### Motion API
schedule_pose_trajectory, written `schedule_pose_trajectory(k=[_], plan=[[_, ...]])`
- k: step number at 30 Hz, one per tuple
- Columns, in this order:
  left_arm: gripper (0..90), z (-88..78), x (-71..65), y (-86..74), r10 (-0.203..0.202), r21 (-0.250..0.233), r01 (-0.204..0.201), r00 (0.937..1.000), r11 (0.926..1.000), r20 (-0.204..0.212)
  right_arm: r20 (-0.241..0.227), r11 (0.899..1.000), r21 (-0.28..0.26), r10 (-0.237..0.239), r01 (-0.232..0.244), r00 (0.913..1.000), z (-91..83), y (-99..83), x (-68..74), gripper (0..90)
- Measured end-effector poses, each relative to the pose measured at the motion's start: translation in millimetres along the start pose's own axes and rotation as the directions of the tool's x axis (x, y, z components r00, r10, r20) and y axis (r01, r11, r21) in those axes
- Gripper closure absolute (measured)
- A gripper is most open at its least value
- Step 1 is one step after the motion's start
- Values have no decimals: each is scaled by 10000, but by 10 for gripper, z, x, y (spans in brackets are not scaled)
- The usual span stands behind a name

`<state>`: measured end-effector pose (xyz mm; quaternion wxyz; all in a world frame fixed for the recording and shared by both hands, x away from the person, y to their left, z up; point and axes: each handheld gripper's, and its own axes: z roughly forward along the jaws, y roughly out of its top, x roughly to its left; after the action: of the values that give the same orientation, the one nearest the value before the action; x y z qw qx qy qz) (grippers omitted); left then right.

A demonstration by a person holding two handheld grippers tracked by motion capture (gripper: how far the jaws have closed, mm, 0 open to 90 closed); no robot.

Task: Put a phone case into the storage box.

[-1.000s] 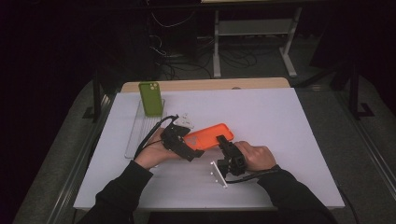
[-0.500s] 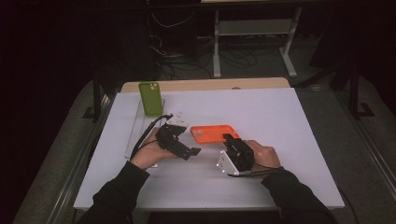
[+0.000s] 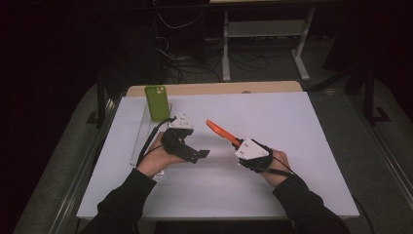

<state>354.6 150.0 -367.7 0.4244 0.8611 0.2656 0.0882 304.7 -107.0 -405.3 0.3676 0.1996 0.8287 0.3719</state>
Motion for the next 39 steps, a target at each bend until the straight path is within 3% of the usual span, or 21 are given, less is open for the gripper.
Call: schedule_pose_trajectory(k=[1, 3, 5, 7, 10, 12, 14, 15, 17, 18, 20, 22, 24, 25, 27, 30, 33, 39], plan=[[0, 2, 2, 3, -39, -66, 39, 10000, 10000, -32, -153, 9982, -15, 592, -592, 9981, -3, 5, -2, 779], [0, 5, 1, 15, -183, -243, 182, 9998, 9995, -48, -477, 9939, -30, 1096, -1099, 9928, -3, 3, -44, 779], [0, 5, 2, 35, -353, -396, 350, 9994, 9986, -67, -792, 9849, -65, 1720, -1730, 9819, -2, -1, -81, 779], [0, 13, 0, 55, -573, -604, 569, 9983, 9966, -49, -1159, 9669, 84, 2544, -2552, 9601, -9, -3, -109, 779], [0, 25, 3, 94, -695, -873, 692, 9976, 9938, -4, -1524, 9485, 206, 3154, -3160, 9366, 2, -28, -168, 780], [0, 31, -2, 128, -795, -1034, 793, 9968, 9915, 23, -1788, 9275, 345, 3722, -3722, 9108, 10, -40, -193, 780], [0, 44, -9, 158, -915, -1223, 911, 9958, 9883, 23, -1977, 9113, 458, 4097, -4091, 8905, 20, -44, -203, 780], [0, 52, -3, 172, -878, -1283, 872, 9961, 9879, 17, -2097, 8961, 465, 4408, -4414, 8728, 23, -36, -196, 780], [0, 70, 14, 201, -1027, -1373, 1023, 9947, 9852, 35, -2121, 8866, 597, 4603, -4587, 8621, 29, -36, -201, 780], [0, 79, 18, 211, -1054, -1414, 1053, 9944, 9843, 67, -2217, 8773, 607, 4769, -4760, 8506, 32, -32, -198, 780], [0, 114, 18, 241, -1148, -1514, 1149, 9933, 9818, 89, -2273, 8763, 527, 4775, -4789, 8487, 35, -27, -198, 780], [0, 146, 14, 270, -1185, -1523, 1196, 9928, 9811, 162, -2365, 8697, 529, 4884, -4907, 8400, 35, -11, -185, 780], [0, 176, 3, 298, -1268, -1691, 1299, 9915, 9770, 291, -2449, 8715, 446, 4835, -4884, 8404, 39, -2, -177, 780], [0, 191, -1, 311, -1293, -1749, 1340, 9909, 9754, 378, -2506, 8668, 474, 4914, -4964, 8341, 36, 6, -166, 781], [0, 210, -14, 335, -1310, -1814, 1364, 9905, 9739, 413, -2521, 8691, 385, 4860, -4932, 8368, 40, 14, -163, 781], [0, 243, -27, 364, -1237, -1808, 1299, 9913, 9749, 453, -2635, 8657, 362, 4902, -4993, 8308, 34, 25, -150, 780], [0, 294, -35, 379, -1314, -1889, 1413, 9893, 9718, 639, -2694, 8651, 260, 4887, -5010, 8298, 28, 38, -147, 781], [0, 338, -48, 383, -1483, -2063, 1623, 9856, 9649, 816, -2820, 8564, 193, 4998, -5159, 8190, 14, 61, -139, 781]])
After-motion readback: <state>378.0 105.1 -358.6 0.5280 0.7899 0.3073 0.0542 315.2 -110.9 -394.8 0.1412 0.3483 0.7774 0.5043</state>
